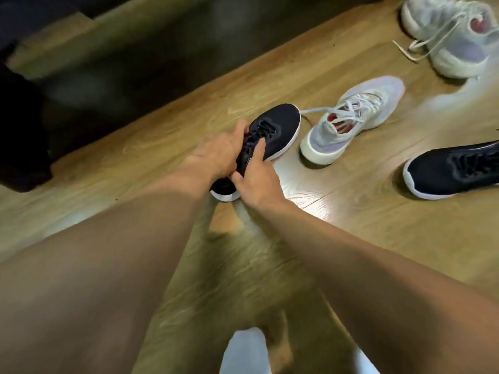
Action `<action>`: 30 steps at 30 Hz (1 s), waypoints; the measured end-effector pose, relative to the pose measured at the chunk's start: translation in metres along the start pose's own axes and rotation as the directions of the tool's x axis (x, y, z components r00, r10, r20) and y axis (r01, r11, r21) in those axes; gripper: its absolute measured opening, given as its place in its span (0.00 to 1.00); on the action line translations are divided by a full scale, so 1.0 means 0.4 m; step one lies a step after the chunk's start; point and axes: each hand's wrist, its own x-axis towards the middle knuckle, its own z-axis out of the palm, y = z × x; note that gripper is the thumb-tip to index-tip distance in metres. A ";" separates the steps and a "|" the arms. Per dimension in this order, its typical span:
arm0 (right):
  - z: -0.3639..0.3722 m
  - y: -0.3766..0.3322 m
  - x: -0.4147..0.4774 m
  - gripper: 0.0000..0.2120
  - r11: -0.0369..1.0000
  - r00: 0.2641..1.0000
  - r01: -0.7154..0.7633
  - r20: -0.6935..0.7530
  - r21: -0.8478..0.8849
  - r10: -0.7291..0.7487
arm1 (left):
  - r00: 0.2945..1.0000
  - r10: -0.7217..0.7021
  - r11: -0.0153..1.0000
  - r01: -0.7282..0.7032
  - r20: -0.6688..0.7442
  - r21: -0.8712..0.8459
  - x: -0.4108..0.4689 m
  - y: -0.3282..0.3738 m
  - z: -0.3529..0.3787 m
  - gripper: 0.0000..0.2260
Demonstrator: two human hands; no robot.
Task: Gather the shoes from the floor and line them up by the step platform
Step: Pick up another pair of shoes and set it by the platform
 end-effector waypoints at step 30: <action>-0.731 0.380 -0.137 0.24 0.961 0.928 0.127 -0.314 -0.246 -0.203 | 0.909 -0.023 0.880 -0.180 -0.417 -0.440 0.077 0.691 -0.062 0.07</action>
